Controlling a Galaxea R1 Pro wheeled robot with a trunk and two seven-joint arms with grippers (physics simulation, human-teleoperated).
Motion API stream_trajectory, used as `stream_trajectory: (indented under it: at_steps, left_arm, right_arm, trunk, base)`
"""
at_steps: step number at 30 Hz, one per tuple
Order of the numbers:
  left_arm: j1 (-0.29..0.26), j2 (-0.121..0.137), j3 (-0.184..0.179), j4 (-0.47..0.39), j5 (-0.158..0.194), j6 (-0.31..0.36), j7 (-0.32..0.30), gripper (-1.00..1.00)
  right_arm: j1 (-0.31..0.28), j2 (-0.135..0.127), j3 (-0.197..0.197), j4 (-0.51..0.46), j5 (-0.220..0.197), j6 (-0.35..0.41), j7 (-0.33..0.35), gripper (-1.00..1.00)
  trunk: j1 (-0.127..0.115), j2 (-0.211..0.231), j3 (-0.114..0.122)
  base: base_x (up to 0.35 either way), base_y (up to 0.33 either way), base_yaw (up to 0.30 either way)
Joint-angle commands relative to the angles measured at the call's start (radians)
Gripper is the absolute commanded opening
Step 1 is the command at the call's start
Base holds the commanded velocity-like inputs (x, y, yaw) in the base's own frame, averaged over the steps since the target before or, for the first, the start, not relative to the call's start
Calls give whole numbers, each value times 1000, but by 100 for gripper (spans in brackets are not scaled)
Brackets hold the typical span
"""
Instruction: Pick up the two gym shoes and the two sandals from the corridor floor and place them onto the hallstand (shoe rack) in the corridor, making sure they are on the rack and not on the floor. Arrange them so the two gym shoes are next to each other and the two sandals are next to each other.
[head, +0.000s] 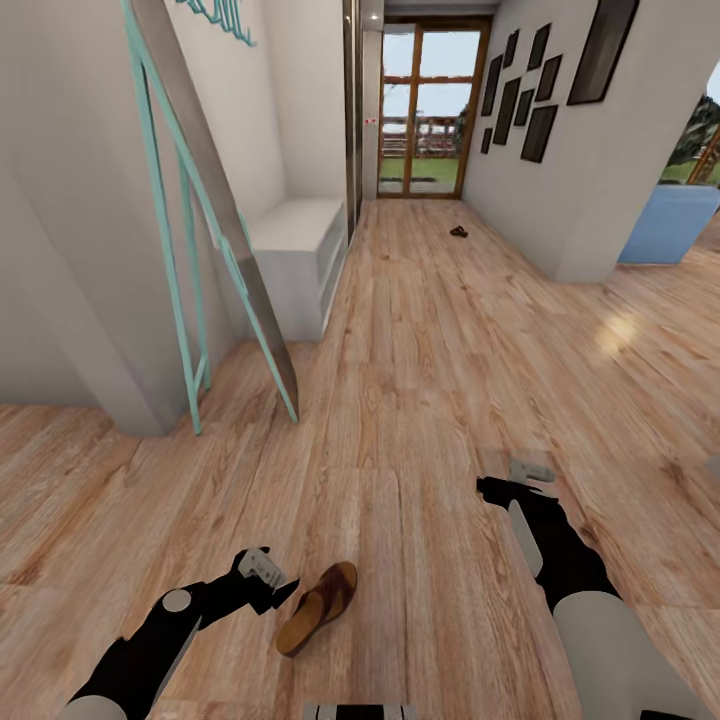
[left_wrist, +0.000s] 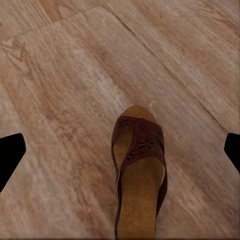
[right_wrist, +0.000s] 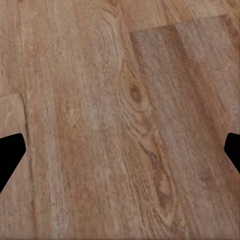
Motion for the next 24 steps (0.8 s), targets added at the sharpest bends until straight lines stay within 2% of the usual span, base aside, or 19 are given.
stream_trajectory:
  at_steps: [1,7,12,18,24]
  left_arm:
    - [0,0,-1,-1,-11,-8,0,100]
    - [0,0,0,1,-15,-9,9,100]
    - [0,0,0,1,-15,-9,43,100]
    - [0,-2,0,1,-14,-9,65,100]
    - [0,-3,0,0,-14,-9,69,100]
  right_arm:
    - [0,0,1,-1,-9,4,-6,100]
    - [0,0,3,-2,-9,4,-6,100]
    - [0,0,3,-25,-9,4,-6,100]
    - [0,0,3,-89,-9,4,-6,100]
    - [0,0,3,-113,-9,4,-6,100]
  trunk:
    - [0,0,-2]
    - [0,0,-6]
    - [0,0,-7]
    - [2,-2,-36]
    - [5,-3,-68]
  base:
    - [0,0,0]
    - [0,0,0]
    - [0,0,0]
    - [0,0,0]
    - [0,0,0]
